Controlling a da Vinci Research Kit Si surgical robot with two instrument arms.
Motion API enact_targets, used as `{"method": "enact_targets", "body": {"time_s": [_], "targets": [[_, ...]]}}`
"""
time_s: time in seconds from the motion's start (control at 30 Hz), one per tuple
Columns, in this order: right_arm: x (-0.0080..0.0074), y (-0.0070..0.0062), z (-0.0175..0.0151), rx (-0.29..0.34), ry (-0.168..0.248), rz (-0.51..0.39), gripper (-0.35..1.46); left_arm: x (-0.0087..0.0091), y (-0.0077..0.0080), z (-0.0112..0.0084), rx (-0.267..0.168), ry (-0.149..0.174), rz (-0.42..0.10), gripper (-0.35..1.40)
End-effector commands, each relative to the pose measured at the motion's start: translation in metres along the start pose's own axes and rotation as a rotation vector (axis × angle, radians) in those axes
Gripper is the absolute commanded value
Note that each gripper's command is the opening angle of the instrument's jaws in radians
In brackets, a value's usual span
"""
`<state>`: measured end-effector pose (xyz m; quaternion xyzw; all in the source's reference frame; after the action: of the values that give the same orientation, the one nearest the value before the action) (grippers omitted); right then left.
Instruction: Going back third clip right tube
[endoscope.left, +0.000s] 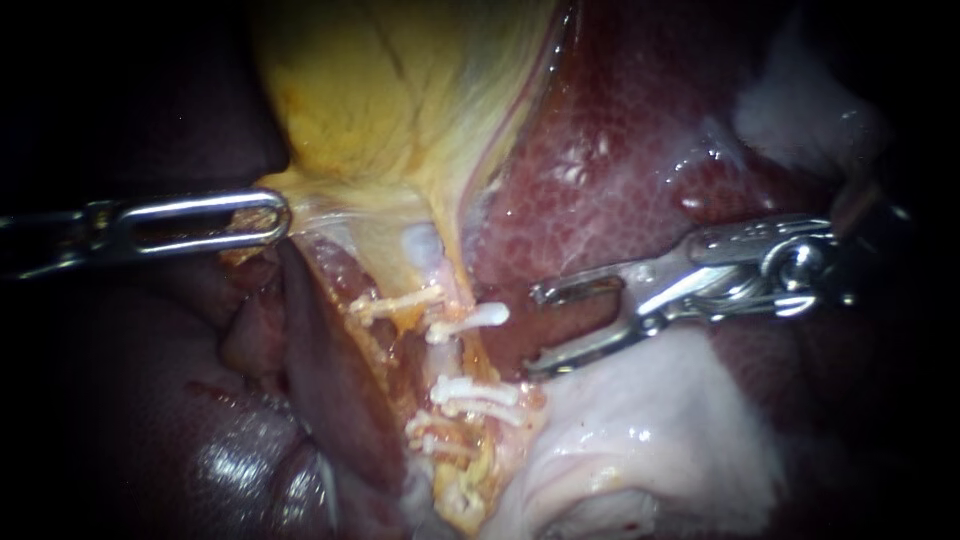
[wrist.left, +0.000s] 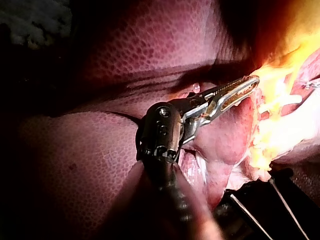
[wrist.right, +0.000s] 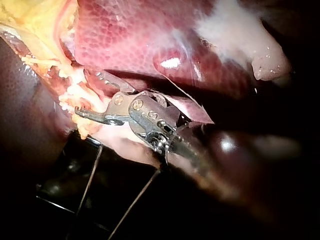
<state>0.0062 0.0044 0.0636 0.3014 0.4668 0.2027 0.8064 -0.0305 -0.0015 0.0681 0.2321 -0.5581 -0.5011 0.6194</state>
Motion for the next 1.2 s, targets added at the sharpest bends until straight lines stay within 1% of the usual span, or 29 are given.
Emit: {"method": "enact_targets", "body": {"time_s": [0.03,0.13,0.23,0.33,0.47,0.57,0.63,0.77,0.87,1.0,1.2], "targets": [[0.0006,-0.0004,-0.0007,-0.004,0.010,-0.010,0.60,0.0002,0.0001,0.0002,-0.002,-0.001,0.001,-0.35],[0.0025,-0.0015,-0.0027,-0.009,0.044,-0.028,0.60,0.0004,0.0001,0.0003,-0.003,-0.002,0.002,-0.35],[0.0035,-0.0021,-0.0039,-0.009,0.060,-0.041,0.60,0.0008,0.0001,0.0007,-0.007,-0.004,0.005,-0.35],[0.0034,-0.0023,-0.0040,-0.008,0.060,-0.042,0.60,0.0017,0.0000,0.0017,-0.008,-0.007,0.009,-0.35],[0.0027,-0.0022,-0.0034,-0.005,0.060,-0.047,0.60,0.0039,0.0000,0.0045,0.009,-0.005,0.022,-0.35],[0.0023,-0.0022,-0.0031,-0.001,0.059,-0.051,0.60,0.0050,0.0000,0.0067,0.016,0.005,0.028,-0.35],[0.0023,-0.0022,-0.0031,-0.001,0.059,-0.051,0.60,0.0054,-0.0001,0.0079,0.017,0.011,0.029,-0.35],[0.0023,-0.0022,-0.0032,0.000,0.059,-0.051,0.60,0.0057,0.0000,0.0101,0.024,0.014,0.031,-0.35],[0.0022,-0.0022,-0.0032,0.000,0.059,-0.051,0.60,0.0060,0.0000,0.0112,0.026,0.017,0.032,-0.35],[0.0022,-0.0022,-0.0033,0.000,0.059,-0.051,0.60,0.0064,-0.0001,0.0118,0.030,0.022,0.035,-0.35],[0.0022,-0.0022,-0.0034,0.001,0.059,-0.051,0.60,0.0063,-0.0001,0.0118,0.030,0.022,0.035,-0.35]]}}
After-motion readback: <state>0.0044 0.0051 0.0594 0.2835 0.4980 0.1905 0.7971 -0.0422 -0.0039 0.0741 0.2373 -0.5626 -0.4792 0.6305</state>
